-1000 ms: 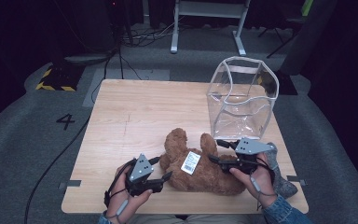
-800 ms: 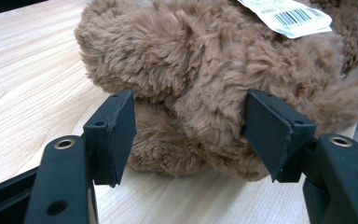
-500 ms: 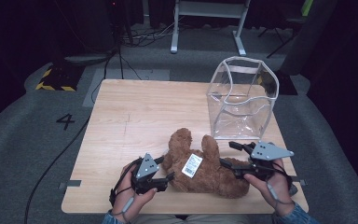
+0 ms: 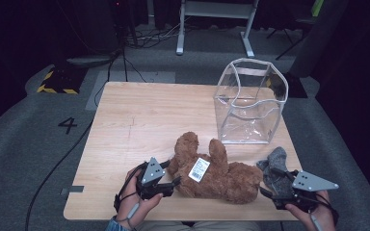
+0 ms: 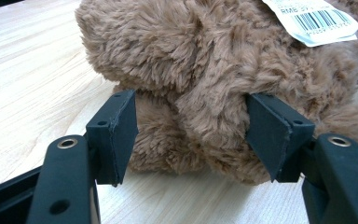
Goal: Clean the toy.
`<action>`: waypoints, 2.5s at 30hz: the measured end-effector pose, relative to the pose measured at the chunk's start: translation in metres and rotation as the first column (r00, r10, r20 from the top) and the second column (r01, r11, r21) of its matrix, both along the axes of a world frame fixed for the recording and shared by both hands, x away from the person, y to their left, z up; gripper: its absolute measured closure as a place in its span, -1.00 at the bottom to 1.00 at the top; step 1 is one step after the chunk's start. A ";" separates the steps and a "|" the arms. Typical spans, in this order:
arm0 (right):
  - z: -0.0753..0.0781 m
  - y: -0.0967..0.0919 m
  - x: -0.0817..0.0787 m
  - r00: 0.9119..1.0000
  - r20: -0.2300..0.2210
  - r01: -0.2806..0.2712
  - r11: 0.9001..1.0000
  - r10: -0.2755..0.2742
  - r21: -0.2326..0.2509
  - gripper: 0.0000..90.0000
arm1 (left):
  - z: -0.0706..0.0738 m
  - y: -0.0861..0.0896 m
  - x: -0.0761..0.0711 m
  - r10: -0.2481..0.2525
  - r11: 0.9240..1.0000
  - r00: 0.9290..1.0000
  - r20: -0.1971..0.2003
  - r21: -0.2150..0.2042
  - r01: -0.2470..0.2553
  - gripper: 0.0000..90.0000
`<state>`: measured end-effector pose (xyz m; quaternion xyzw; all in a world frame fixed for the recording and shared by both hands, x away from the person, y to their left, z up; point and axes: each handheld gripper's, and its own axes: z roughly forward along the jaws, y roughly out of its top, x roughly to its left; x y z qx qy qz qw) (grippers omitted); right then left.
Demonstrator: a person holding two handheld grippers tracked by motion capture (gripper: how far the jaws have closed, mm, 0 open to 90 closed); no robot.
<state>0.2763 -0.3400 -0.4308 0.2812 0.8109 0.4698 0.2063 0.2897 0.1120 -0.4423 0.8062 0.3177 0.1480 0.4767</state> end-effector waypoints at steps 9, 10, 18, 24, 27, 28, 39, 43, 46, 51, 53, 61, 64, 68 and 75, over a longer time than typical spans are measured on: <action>-0.059 -0.040 0.051 0.968 -0.113 0.187 0.945 -0.223 -0.268 -0.59 | 0.000 0.000 0.000 -0.002 1.000 1.000 -0.001 0.002 0.002 -0.21; -0.064 -0.040 0.055 0.964 -0.130 0.191 0.946 -0.231 -0.262 -0.61 | 0.000 0.000 0.000 -0.003 1.000 1.000 -0.003 0.000 0.003 -0.21; -0.039 -0.037 0.055 0.968 -0.218 0.082 0.980 -0.122 -0.182 0.70 | 0.000 0.000 0.001 -0.003 1.000 1.000 -0.005 -0.004 0.003 -0.21; 0.024 -0.024 0.037 0.993 -0.097 0.058 0.995 -0.065 -0.078 0.71 | 0.000 0.000 0.001 -0.001 1.000 1.000 -0.003 -0.003 0.001 -0.21; 0.068 0.005 0.023 0.999 -0.015 -0.053 0.998 0.052 -0.038 0.70 | 0.000 0.000 0.001 -0.001 1.000 1.000 -0.001 -0.004 0.001 -0.21; 0.075 0.014 0.021 0.996 0.004 -0.084 0.996 0.084 -0.041 0.70 | 0.000 -0.001 0.001 -0.001 1.000 1.000 -0.002 -0.004 0.001 -0.21; 0.078 0.175 0.035 0.898 -0.004 -0.439 0.897 0.439 -0.059 0.68 | 0.000 0.000 0.002 -0.007 1.000 1.000 -0.005 -0.001 0.007 -0.21; 0.059 0.197 0.040 0.894 -0.033 -0.448 0.889 0.447 -0.095 0.67 | 0.000 0.000 0.002 -0.010 1.000 1.000 -0.007 -0.002 0.010 -0.21; 0.049 0.186 0.037 0.906 -0.046 -0.422 0.899 0.420 -0.119 0.66 | -0.001 0.001 0.003 -0.010 1.000 1.000 -0.006 -0.006 0.010 -0.23; 0.045 0.160 0.033 0.927 -0.056 -0.376 0.918 0.372 -0.124 0.66 | 0.000 -0.002 0.003 -0.008 1.000 1.000 -0.003 0.002 0.008 -0.23; 0.044 0.145 0.030 0.936 -0.061 -0.351 0.925 0.346 -0.145 0.66 | 0.000 -0.002 0.003 -0.005 1.000 1.000 0.000 -0.003 0.005 -0.23; 0.040 0.085 0.015 0.975 -0.071 -0.222 0.957 0.213 -0.188 0.65 | 0.000 -0.004 0.005 -0.010 1.000 1.000 -0.002 -0.016 0.010 -0.23; 0.036 0.054 0.010 0.985 -0.091 -0.161 0.969 0.146 -0.188 0.65 | -0.001 -0.005 0.005 -0.011 1.000 1.000 -0.004 -0.021 0.011 -0.23; 0.029 0.034 0.010 0.990 -0.109 -0.108 0.975 0.088 -0.195 0.66 | 0.000 -0.006 0.005 -0.010 1.000 1.000 -0.001 -0.020 0.010 -0.23; 0.032 -0.003 0.010 0.996 -0.080 0.014 0.973 -0.034 -0.232 0.66 | 0.001 -0.007 0.006 -0.010 1.000 1.000 -0.001 -0.010 0.010 -0.22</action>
